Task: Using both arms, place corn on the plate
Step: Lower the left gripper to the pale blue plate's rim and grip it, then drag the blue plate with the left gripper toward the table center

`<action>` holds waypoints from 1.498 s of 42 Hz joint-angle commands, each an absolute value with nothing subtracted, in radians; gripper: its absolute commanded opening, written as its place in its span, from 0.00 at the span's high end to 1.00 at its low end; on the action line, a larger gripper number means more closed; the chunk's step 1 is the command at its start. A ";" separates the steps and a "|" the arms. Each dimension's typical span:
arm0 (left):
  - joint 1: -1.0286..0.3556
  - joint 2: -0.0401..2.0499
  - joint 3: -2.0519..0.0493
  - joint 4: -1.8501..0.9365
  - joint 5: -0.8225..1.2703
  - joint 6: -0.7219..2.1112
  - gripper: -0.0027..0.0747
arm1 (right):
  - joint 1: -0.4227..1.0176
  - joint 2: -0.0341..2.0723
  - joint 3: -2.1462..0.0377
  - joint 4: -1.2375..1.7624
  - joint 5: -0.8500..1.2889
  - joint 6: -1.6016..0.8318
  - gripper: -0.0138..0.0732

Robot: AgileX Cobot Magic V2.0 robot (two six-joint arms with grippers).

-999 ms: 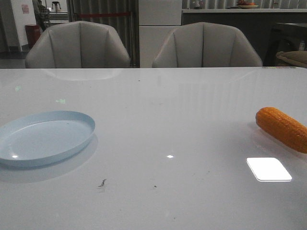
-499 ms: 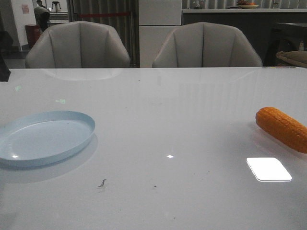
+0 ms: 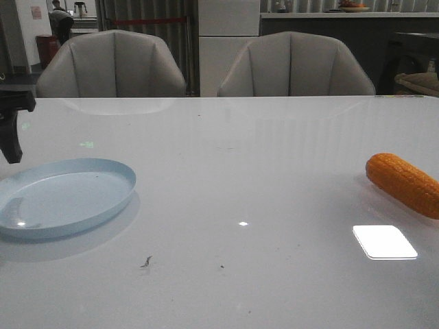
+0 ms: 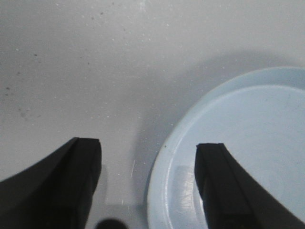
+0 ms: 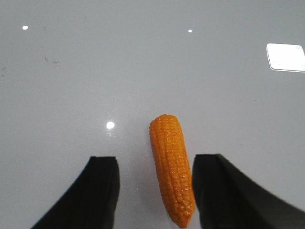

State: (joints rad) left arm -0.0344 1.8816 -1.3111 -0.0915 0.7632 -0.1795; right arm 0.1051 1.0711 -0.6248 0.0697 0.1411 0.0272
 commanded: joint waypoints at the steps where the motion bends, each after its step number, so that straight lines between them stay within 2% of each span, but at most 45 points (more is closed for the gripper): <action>1: -0.049 1.849 -1.345 -0.112 0.747 -0.170 0.35 | 0.101 1.057 -0.660 0.071 0.076 0.024 0.32; 12: -0.049 1.906 -1.345 -0.118 0.770 -0.170 0.35 | 0.101 1.057 -0.660 0.071 0.076 0.024 0.32; 15: -0.049 1.912 -1.345 -0.131 0.782 -0.170 0.38 | 0.101 1.057 -0.660 0.071 0.076 0.024 0.32; 19: -0.049 1.914 -1.345 -0.136 0.784 -0.170 0.50 | 0.101 1.057 -0.660 0.071 0.076 0.024 0.32; 27: -0.049 1.920 -1.345 -0.139 0.813 -0.170 0.86 | 0.101 1.057 -0.660 0.071 0.076 0.024 0.32; 43: -0.049 1.946 -1.399 -0.139 0.879 -0.170 0.84 | 0.101 1.057 -0.660 0.071 0.076 0.024 0.32; 63: -0.061 1.946 -1.840 -0.183 1.165 -0.170 0.84 | 0.101 1.057 -0.660 0.071 0.079 0.024 0.32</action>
State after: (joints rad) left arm -0.0477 2.0008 -1.7558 -0.1392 1.1268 -0.1679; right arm 0.1051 1.0711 -0.6248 0.0697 0.1449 0.0272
